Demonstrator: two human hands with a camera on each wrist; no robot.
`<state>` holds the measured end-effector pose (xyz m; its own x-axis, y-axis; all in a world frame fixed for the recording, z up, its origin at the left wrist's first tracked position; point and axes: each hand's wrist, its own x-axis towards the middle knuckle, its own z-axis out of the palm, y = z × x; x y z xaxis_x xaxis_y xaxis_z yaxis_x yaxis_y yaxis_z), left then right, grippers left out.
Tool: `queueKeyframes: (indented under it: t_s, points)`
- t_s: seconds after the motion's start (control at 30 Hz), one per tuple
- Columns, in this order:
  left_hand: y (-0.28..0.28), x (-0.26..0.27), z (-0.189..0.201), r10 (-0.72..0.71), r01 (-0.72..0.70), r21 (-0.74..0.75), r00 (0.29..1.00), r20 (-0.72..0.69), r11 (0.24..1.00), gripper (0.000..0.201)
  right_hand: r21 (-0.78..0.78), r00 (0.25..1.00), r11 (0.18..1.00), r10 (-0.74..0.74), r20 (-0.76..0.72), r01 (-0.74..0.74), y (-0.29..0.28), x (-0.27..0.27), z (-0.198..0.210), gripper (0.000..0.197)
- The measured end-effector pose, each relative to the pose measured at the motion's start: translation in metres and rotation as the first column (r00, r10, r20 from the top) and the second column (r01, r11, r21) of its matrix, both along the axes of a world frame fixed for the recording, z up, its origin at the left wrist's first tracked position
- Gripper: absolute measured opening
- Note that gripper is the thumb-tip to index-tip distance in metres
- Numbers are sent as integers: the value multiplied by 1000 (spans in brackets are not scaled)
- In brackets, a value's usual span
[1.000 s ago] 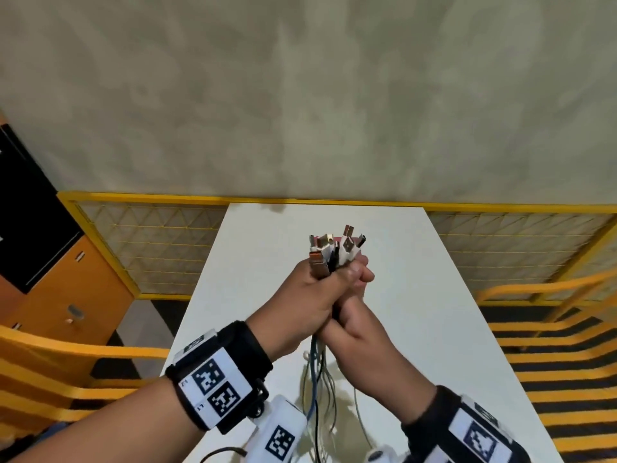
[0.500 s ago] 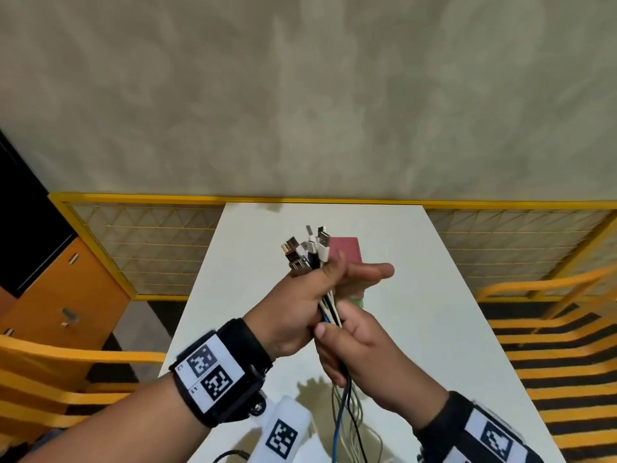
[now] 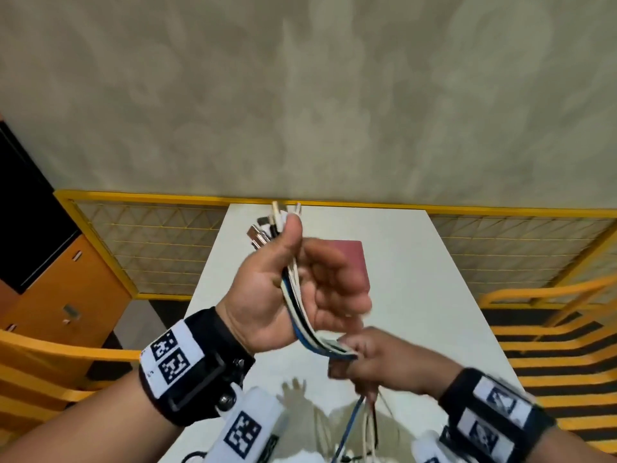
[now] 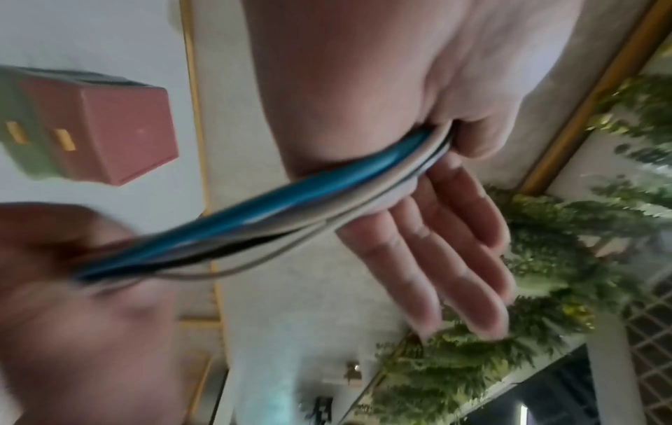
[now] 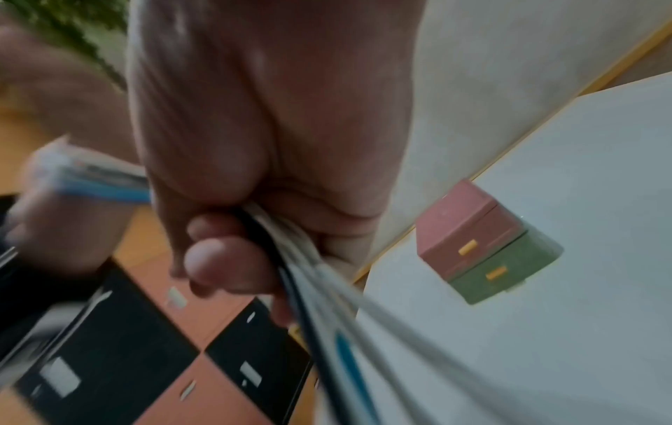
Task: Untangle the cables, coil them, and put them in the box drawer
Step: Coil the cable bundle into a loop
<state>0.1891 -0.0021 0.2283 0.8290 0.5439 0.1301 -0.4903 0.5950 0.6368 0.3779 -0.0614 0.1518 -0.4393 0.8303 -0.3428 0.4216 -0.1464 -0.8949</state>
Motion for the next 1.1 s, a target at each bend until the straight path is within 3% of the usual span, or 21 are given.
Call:
queueKeyframes:
  t_s: [0.07,0.13,0.17,0.23,0.27,0.33,0.37,0.43,0.5,0.57,0.67,0.77,0.83,0.9,1.0,1.1]
  points:
    - [-14,-1,-13,-185,202,81,966,-179,976,63,84,993,996,-21,117,11,15,9,14,24]
    - [-32,1,-28,-386,442,72,842,-377,894,66,130,984,991,14,180,-37,26,16,26,26]
    - [-37,1,-35,-414,495,48,772,-482,868,67,146,975,987,35,219,-69,29,18,32,21]
    - [-37,1,-55,-293,447,36,643,-707,894,66,167,949,980,47,313,-104,34,17,45,10]
    - [-33,4,-66,-151,374,102,587,-795,922,65,187,931,977,33,363,-107,35,16,49,15]
    - [-24,9,-81,154,313,361,531,-834,879,54,246,902,964,-14,432,-102,35,9,56,26]
    - [-18,11,-82,263,276,475,558,-787,836,42,293,898,952,-53,436,-86,35,6,59,26]
    - [-10,16,-69,318,143,516,642,-698,844,23,339,929,940,-152,338,30,36,5,63,16]
    - [0,22,-54,336,-26,475,740,-583,880,30,338,951,915,-277,135,218,36,4,67,14]
    - [11,31,-48,391,-183,429,794,-466,884,44,418,939,859,-342,39,295,34,-2,70,4]
    - [20,50,-35,446,-384,227,785,-431,895,54,579,940,772,-340,30,261,28,-15,64,36]
    - [25,60,-23,442,-462,37,818,-368,886,58,611,942,736,-332,-49,291,24,-16,50,55]
    - [26,59,-20,447,-472,5,832,-328,882,53,624,937,713,-335,-97,319,18,-15,41,61]
    - [26,58,-20,423,-441,0,860,-285,897,44,564,920,727,-317,-232,393,12,-16,33,55]
    - [26,55,-18,401,-419,-71,897,-183,905,36,261,834,839,-341,-434,478,9,-12,22,34]
    - [29,49,-7,419,-427,-97,903,-95,899,35,65,885,930,-320,-338,361,6,-10,6,26]
